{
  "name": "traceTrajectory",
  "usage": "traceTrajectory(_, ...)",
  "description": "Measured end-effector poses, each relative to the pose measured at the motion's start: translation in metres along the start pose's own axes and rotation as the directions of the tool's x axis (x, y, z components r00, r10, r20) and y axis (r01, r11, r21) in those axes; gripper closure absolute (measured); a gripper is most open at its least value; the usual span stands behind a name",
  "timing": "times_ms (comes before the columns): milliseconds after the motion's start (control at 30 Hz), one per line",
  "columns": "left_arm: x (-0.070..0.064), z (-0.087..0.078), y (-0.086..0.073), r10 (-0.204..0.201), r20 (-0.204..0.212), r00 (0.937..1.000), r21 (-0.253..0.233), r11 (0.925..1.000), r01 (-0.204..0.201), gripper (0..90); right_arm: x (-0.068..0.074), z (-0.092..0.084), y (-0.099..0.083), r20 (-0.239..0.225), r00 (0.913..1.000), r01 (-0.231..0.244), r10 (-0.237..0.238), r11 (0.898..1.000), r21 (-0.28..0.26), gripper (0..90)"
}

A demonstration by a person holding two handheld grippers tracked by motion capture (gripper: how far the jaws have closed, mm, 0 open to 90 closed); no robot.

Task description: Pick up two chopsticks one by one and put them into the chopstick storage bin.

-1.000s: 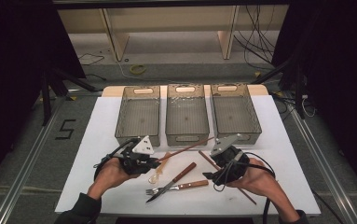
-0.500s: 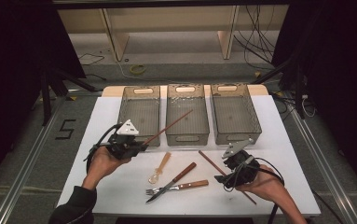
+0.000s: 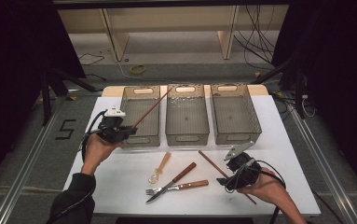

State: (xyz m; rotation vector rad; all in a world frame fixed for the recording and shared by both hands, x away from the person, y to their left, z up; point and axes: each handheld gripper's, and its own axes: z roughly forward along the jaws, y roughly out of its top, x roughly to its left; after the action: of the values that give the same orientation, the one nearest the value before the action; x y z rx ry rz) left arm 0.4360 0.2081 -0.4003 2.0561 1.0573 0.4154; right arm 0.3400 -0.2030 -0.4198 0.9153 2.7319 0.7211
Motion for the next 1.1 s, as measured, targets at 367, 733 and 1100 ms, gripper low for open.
traceTrajectory(367, 0.027, 0.013, 0.012, -0.099, -0.051, 0.9938, 0.002, 0.9951, 0.099, 82.8, -0.001, 0.002, -0.003, -0.001, 1.0000, -0.004, 0.004, 1.000, 0.003, 33.7)
traceTrajectory(733, 0.045, 0.029, 0.008, -0.167, -0.101, 0.9808, 0.038, 0.9845, 0.171, 82.7, -0.002, 0.002, -0.004, -0.006, 0.9999, -0.013, 0.013, 1.000, 0.005, 33.7)
traceTrajectory(1100, 0.049, 0.043, 0.007, -0.203, -0.130, 0.9705, 0.081, 0.9735, 0.214, 82.6, -0.002, 0.003, -0.004, -0.011, 0.9999, -0.009, 0.009, 1.000, 0.005, 33.7)
